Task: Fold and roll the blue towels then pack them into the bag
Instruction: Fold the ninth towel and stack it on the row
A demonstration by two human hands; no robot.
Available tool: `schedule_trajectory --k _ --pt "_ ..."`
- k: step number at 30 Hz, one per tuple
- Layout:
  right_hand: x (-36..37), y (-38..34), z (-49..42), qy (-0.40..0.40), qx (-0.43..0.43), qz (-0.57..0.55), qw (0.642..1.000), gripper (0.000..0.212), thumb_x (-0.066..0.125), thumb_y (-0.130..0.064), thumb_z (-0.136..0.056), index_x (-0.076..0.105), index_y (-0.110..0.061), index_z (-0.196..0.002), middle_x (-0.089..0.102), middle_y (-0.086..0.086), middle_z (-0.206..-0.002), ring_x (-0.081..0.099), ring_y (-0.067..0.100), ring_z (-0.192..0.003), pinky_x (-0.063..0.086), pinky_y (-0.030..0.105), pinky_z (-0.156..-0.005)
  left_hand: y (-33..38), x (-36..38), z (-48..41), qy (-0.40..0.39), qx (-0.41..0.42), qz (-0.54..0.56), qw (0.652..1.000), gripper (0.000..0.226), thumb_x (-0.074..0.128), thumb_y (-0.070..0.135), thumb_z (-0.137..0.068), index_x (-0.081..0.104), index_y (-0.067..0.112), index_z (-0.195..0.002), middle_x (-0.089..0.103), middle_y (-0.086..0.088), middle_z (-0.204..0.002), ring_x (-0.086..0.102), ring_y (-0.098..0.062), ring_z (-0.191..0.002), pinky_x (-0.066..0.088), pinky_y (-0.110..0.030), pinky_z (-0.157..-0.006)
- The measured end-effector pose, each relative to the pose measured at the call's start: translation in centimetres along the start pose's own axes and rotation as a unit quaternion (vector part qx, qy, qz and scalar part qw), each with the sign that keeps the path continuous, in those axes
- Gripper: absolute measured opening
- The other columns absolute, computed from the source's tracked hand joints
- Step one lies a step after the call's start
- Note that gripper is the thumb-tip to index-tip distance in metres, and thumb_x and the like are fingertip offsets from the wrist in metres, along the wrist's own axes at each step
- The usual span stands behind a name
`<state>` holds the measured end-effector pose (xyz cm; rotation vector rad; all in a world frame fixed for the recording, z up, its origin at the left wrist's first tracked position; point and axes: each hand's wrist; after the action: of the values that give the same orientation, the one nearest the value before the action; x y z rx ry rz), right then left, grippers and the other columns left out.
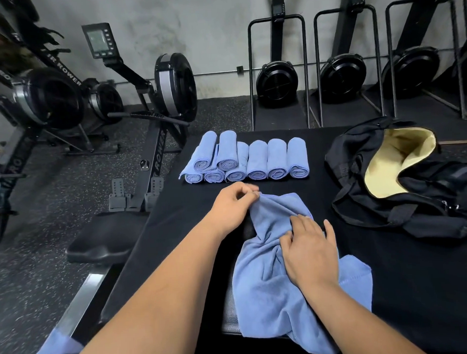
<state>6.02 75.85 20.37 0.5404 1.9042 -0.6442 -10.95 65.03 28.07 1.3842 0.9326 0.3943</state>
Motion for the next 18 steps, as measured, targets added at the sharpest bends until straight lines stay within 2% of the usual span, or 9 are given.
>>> schedule_trajectory --k 1,2,4,5,7,10,13,15,18 --pt "0.0 0.0 0.0 -0.001 0.001 0.001 1.0 0.051 0.03 -0.035 -0.099 0.067 -0.017 -0.129 0.068 -0.002 -0.13 0.057 0.014 -0.129 0.021 0.049 -0.126 0.1 -0.4 -0.3 -0.018 -0.002 0.003 1.0 0.025 0.071 0.016 -0.097 0.06 0.017 -0.075 0.076 0.003 -0.113 0.068 -0.007 -0.11 0.048 -0.028 -0.101" --pt "-0.1 0.0 0.0 -0.003 0.002 0.004 1.0 0.051 0.03 -0.035 -0.099 0.067 -0.016 -0.129 0.068 -0.002 -0.131 0.058 0.015 -0.129 0.021 0.049 -0.126 0.3 -0.8 -0.5 -0.03 -0.002 0.0 1.0 0.028 0.072 0.017 -0.098 0.057 0.017 -0.074 0.076 0.005 -0.112 0.069 -0.007 -0.111 0.049 -0.029 -0.101" --pt "-0.1 -0.1 0.0 -0.007 0.004 0.014 1.0 0.051 0.031 -0.035 -0.099 0.067 -0.015 -0.129 0.068 -0.001 -0.131 0.058 0.015 -0.129 0.021 0.05 -0.126 0.7 -1.9 -0.7 -0.043 0.017 -0.061 0.997 0.034 0.073 0.025 -0.099 0.05 0.018 -0.074 0.072 0.012 -0.088 0.067 -0.003 -0.086 0.051 -0.028 -0.084" --pt "-0.2 -0.2 0.0 -0.008 0.005 0.019 1.0 0.051 0.032 -0.036 -0.1 0.067 -0.015 -0.129 0.068 0.0 -0.131 0.058 0.016 -0.129 0.021 0.05 -0.126 0.7 -2.4 -0.9 -0.043 0.035 -0.129 0.99 0.038 0.074 0.032 -0.098 0.047 0.019 -0.075 0.062 0.014 -0.075 0.057 -0.002 -0.07 0.046 -0.028 -0.072" --pt "-0.2 -0.1 0.0 -0.008 0.007 0.023 1.0 0.051 0.035 -0.036 -0.099 0.068 -0.013 -0.13 0.068 0.002 -0.132 0.059 0.018 -0.129 0.022 0.051 -0.126 0.6 -3.2 -0.9 -0.068 0.051 -0.228 0.97 0.04 0.078 0.042 -0.094 0.047 0.021 -0.08 0.053 0.012 -0.069 0.043 -0.005 -0.061 0.039 -0.029 -0.064" --pt "-0.2 -0.2 0.0 -0.011 0.012 0.021 1.0 0.056 0.035 -0.038 -0.098 0.068 -0.01 -0.134 0.069 0.006 -0.133 0.059 0.02 -0.129 0.022 0.052 -0.126 0.6 -4.2 -0.7 -0.16 0.005 -0.221 0.962 0.041 0.092 0.037 -0.08 0.056 0.025 -0.097 0.065 0.006 -0.076 0.054 -0.006 -0.063 0.047 -0.028 -0.069" --pt "-0.2 -0.2 0.0 -0.01 0.015 0.016 1.0 0.057 0.033 -0.038 -0.099 0.067 -0.01 -0.135 0.07 0.005 -0.13 0.059 0.02 -0.128 0.023 0.052 -0.126 1.3 -5.2 -0.6 -0.22 -0.033 -0.236 0.946 0.048 0.094 0.024 -0.079 0.061 0.025 -0.114 0.069 0.004 -0.081 0.058 -0.004 -0.065 0.049 -0.026 -0.074" --pt "-0.3 -0.2 0.0 -0.006 0.016 0.013 1.0 0.056 0.033 -0.038 -0.1 0.067 -0.011 -0.135 0.07 0.004 -0.131 0.059 0.019 -0.129 0.022 0.051 -0.126 1.8 -5.6 -0.7 -0.197 -0.03 -0.207 0.958 0.048 0.091 0.014 -0.082 0.063 0.022 -0.12 0.067 0.002 -0.082 0.059 -0.006 -0.068 0.052 -0.028 -0.077" --pt "-0.2 -0.2 0.0 0.007 0.014 0.003 1.0 0.052 0.034 -0.036 -0.1 0.067 -0.012 -0.131 0.07 0.003 -0.127 0.061 0.02 -0.126 0.023 0.051 -0.126 2.7 -6.2 -1.3 -0.121 -0.026 -0.114 0.986 0.043 0.082 0.001 -0.088 0.063 0.013 -0.125 0.067 -0.004 -0.083 0.063 -0.009 -0.067 0.057 -0.03 -0.07"
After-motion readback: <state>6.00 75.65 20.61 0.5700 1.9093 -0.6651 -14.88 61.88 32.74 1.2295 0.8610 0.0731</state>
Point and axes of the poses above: each hand's wrist, its own z-axis away from the middle knuckle, its own x-axis out of the palm, y = z × x
